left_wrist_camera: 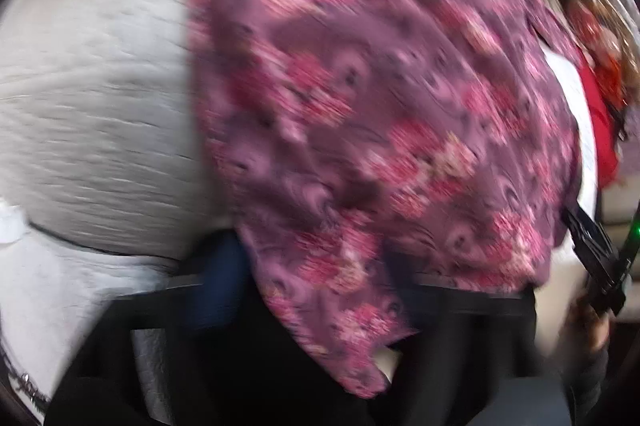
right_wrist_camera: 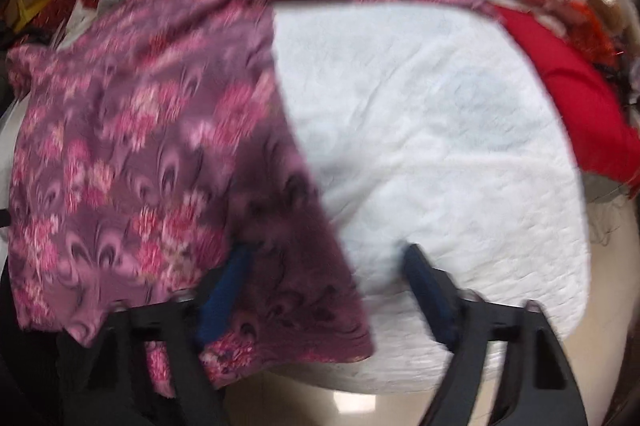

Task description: Fold small clothes

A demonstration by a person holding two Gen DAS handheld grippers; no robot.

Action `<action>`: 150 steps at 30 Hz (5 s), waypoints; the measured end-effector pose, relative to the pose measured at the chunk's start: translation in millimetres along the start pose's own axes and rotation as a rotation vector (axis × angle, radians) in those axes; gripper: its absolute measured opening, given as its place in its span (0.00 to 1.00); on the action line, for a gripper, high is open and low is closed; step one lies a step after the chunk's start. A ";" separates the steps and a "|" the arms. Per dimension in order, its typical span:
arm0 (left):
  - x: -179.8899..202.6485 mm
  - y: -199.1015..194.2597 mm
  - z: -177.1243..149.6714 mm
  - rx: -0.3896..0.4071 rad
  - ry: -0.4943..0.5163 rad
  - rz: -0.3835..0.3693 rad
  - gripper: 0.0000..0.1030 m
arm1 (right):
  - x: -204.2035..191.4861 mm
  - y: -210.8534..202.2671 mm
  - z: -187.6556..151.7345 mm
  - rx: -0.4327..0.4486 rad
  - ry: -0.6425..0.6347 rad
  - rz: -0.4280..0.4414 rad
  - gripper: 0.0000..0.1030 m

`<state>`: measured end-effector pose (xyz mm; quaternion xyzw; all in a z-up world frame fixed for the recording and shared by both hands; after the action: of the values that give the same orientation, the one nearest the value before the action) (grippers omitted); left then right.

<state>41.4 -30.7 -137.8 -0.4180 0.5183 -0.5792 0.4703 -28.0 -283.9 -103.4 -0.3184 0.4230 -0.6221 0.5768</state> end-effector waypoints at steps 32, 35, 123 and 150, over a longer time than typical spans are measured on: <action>-89.3 -95.6 20.5 0.206 -0.074 0.006 0.24 | 39.8 -59.2 10.2 0.123 0.373 0.386 0.09; -80.8 -102.8 49.0 0.287 -0.063 0.043 0.56 | 73.8 -66.8 53.7 0.206 0.444 0.362 0.25; -47.7 -5.1 259.3 0.123 -0.240 -0.297 0.57 | -109.2 69.3 237.3 0.162 0.279 0.584 0.37; -102.6 -33.7 240.6 0.300 -0.362 -0.300 0.09 | 23.3 72.4 233.3 0.342 0.509 0.393 0.18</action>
<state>292.8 20.5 -76.8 -0.5125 0.2664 -0.6286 0.5208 207.7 -342.3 -67.7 0.0350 0.4961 -0.6203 0.6066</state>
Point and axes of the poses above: each gripper's, at about its wrist camera, not at the fingertips, and y roughly the way its jaws point, x to its right, z to its top, the point moved 6 cm from there along y, roughly the way its jaws point, and after that the axes turned 12 degrees about z, right-handed, at the moved point
